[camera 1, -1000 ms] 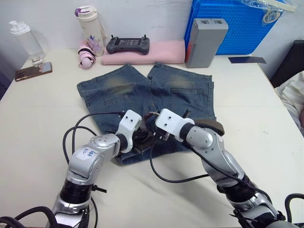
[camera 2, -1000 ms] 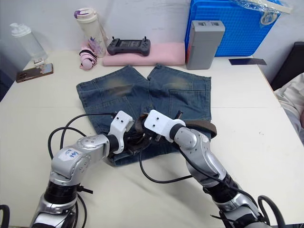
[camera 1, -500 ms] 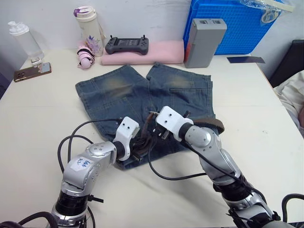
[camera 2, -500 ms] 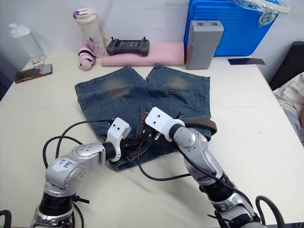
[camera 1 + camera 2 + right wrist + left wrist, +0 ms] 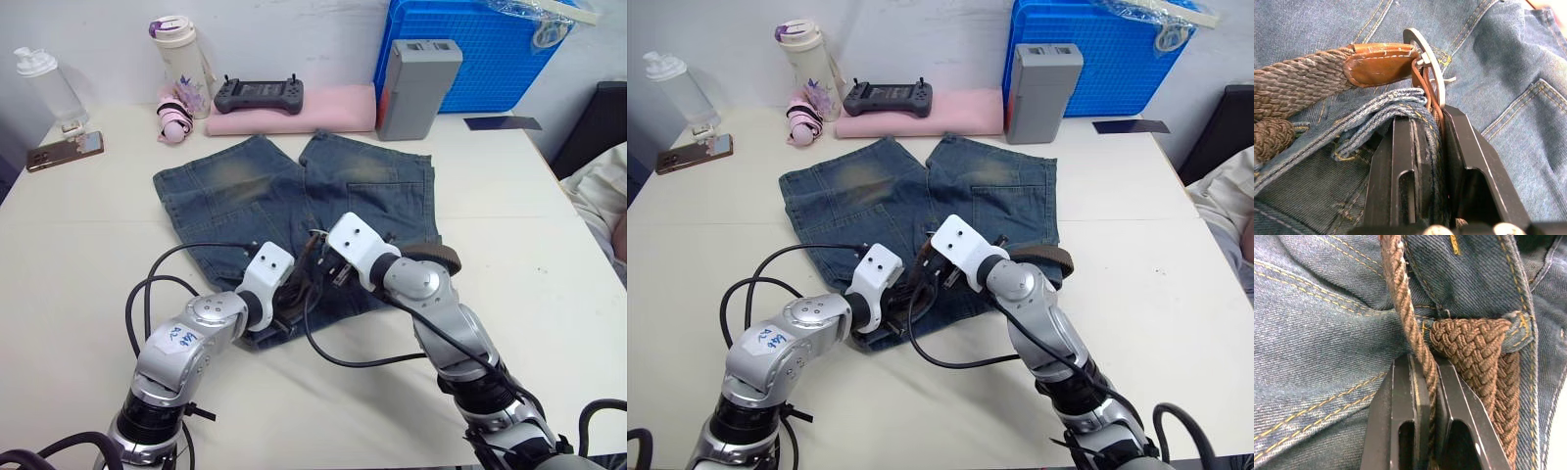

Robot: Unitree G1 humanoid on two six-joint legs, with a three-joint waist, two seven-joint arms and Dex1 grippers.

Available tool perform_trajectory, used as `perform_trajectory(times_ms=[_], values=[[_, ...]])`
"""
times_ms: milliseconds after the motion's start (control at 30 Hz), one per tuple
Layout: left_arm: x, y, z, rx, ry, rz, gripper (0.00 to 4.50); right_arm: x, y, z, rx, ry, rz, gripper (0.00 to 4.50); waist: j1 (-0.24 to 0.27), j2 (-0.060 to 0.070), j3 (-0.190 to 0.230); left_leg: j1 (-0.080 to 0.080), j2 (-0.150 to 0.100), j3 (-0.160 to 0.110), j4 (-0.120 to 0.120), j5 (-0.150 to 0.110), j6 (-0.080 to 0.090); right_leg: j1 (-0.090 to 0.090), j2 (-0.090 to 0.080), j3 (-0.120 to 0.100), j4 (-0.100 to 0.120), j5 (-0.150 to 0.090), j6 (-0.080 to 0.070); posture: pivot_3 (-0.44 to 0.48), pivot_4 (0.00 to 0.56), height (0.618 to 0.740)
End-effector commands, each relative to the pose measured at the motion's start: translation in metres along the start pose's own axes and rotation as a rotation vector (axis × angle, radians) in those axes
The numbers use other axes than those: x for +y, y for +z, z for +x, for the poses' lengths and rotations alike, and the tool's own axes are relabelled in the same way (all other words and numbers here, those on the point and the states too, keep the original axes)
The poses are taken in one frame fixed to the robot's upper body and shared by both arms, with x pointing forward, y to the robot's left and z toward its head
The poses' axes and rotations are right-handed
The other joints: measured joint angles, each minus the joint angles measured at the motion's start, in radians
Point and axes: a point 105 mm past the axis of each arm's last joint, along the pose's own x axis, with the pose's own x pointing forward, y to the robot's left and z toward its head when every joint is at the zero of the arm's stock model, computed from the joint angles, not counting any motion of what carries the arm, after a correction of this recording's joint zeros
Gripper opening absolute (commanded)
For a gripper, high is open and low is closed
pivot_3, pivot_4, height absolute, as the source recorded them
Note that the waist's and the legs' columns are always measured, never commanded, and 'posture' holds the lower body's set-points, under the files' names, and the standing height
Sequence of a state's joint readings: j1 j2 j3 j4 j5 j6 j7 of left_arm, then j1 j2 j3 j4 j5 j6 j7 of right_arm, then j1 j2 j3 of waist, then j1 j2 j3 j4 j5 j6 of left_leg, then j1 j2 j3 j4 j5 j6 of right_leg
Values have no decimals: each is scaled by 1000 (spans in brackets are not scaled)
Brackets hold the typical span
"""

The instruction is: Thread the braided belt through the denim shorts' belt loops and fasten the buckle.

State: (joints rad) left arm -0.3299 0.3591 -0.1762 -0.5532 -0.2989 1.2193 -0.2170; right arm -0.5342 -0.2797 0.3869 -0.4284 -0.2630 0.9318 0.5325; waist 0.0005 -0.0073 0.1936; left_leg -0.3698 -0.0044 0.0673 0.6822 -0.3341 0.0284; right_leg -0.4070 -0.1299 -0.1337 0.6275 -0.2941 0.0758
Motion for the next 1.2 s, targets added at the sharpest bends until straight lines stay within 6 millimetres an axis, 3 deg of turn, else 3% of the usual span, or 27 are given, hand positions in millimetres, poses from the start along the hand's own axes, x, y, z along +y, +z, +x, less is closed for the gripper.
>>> perform_trajectory(times_ms=[33,733,800,1000,1200], values=[[1,-23,8,103,25,-16,0,2,16,-6,-57,14,-8,109,1,0,0,0,0,0,0,0,0,0,0,0,0,0,0,0,150,712],[-7,-5,30,74,-20,59,0,19,14,-8,-38,105,-53,109,26,-1,-1,1,-1,0,0,0,0,1,-2,0,0,0,0,0,150,712],[-9,-6,29,76,-30,55,0,17,14,-8,-35,85,-39,109,26,-1,-1,1,-1,0,0,0,0,1,-2,0,0,0,0,0,150,712],[6,-33,20,149,24,44,0,8,13,-9,-32,59,69,109,21,-1,-2,1,-1,-1,0,0,0,1,-1,0,0,0,0,0,150,712],[3,-21,25,105,17,42,0,18,13,-12,-35,133,-20,109,20,0,-2,1,-1,0,0,0,0,1,-1,0,0,0,0,0,150,712]])
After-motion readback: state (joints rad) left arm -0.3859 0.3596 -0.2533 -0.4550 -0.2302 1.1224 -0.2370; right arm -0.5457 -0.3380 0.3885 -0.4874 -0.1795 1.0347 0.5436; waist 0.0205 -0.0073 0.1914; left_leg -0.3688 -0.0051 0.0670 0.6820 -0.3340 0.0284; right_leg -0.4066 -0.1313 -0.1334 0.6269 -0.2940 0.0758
